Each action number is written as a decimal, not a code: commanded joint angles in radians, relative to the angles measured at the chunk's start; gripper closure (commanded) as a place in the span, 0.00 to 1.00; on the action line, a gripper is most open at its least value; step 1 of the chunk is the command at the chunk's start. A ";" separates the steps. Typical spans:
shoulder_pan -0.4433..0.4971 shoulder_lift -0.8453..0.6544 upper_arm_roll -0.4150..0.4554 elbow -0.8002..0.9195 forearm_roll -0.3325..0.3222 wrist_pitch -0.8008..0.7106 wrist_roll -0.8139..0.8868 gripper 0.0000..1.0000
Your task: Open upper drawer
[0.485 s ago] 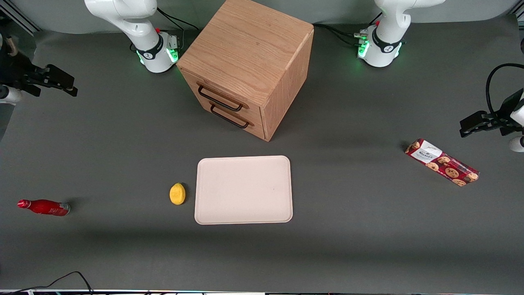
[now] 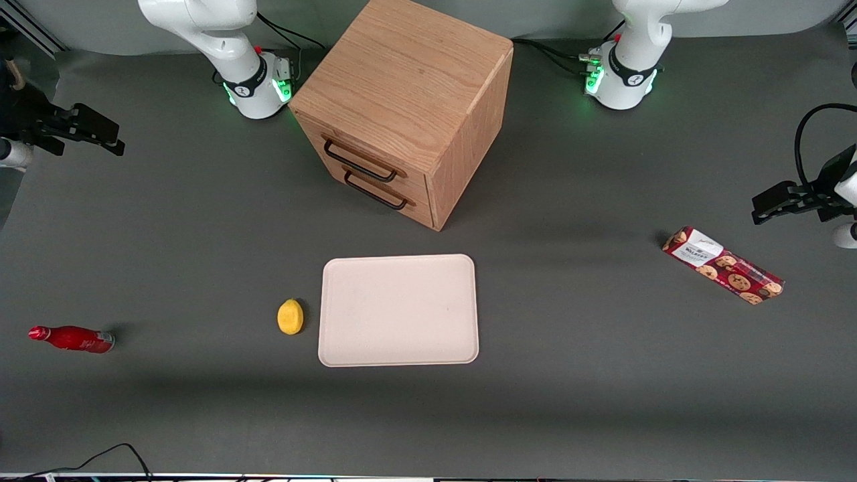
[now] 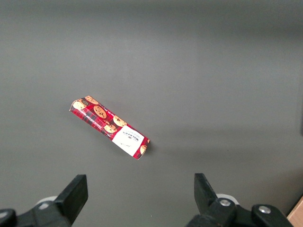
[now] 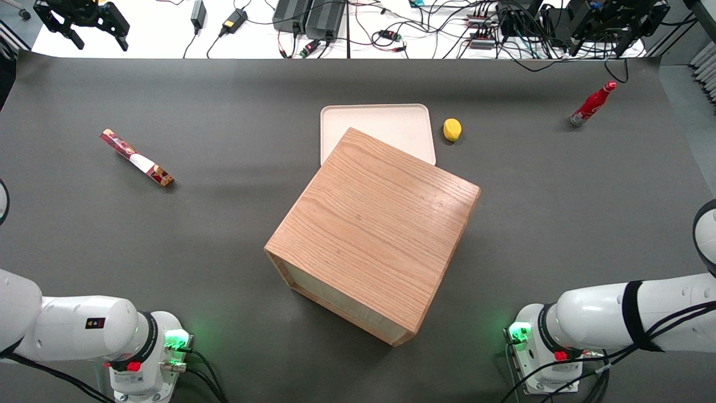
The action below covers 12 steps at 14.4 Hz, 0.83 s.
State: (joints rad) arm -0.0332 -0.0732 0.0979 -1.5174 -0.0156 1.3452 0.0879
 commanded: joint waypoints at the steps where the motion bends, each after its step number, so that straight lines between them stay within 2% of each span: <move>1: 0.015 0.001 0.026 0.022 0.034 -0.050 0.012 0.00; 3: 0.016 0.001 0.029 0.025 0.135 -0.077 -0.049 0.00; 5: 0.022 0.004 0.066 0.028 0.148 -0.075 -0.051 0.00; 8: 0.022 0.016 0.164 0.025 0.149 -0.064 -0.052 0.00; 12: 0.022 0.047 0.285 0.023 0.186 -0.063 -0.056 0.00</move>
State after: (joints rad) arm -0.0078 -0.0579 0.3388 -1.5132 0.1482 1.2934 0.0578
